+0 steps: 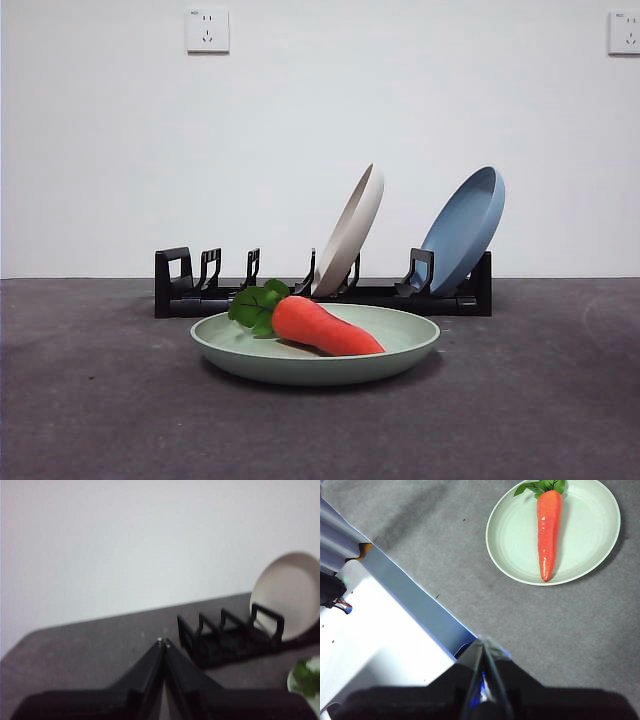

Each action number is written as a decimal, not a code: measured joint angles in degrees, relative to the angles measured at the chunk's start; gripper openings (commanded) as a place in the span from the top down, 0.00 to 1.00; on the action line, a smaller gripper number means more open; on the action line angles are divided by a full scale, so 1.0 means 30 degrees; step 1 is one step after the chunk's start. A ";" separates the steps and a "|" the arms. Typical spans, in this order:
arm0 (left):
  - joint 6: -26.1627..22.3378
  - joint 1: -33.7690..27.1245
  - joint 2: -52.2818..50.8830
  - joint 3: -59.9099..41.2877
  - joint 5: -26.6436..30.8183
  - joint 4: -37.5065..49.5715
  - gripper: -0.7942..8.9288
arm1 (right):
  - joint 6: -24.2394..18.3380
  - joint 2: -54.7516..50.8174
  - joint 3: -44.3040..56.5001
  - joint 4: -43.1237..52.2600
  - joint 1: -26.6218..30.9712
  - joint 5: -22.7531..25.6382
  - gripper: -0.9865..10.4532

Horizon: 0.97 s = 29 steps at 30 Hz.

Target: Take the green plate from the plate rack,put the plate on the table,take the carrot from the table,put the carrot in the plate

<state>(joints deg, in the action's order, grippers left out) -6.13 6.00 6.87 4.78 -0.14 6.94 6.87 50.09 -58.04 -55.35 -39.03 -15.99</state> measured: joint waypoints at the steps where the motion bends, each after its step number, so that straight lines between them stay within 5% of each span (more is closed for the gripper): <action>1: 0.0044 -0.0029 -0.0182 -0.0393 -0.0007 -0.0015 0.92 | 0.0000 0.0000 0.0000 0.0000 0.0000 0.0000 0.91; 14: 0.1464 -0.0073 -0.2186 -0.1268 -0.0015 -0.5843 0.92 | 0.0000 -0.0007 0.0000 -0.0007 0.0000 0.0007 0.91; 29: 0.2433 -0.0073 -0.2200 -0.1260 -0.0022 -0.5865 0.92 | 0.0000 -0.0029 0.0000 -0.0066 0.0000 0.0000 0.91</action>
<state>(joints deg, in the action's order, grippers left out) 1.17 5.78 0.27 0.99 -0.21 -10.66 6.87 50.00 -58.04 -55.55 -39.03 -15.99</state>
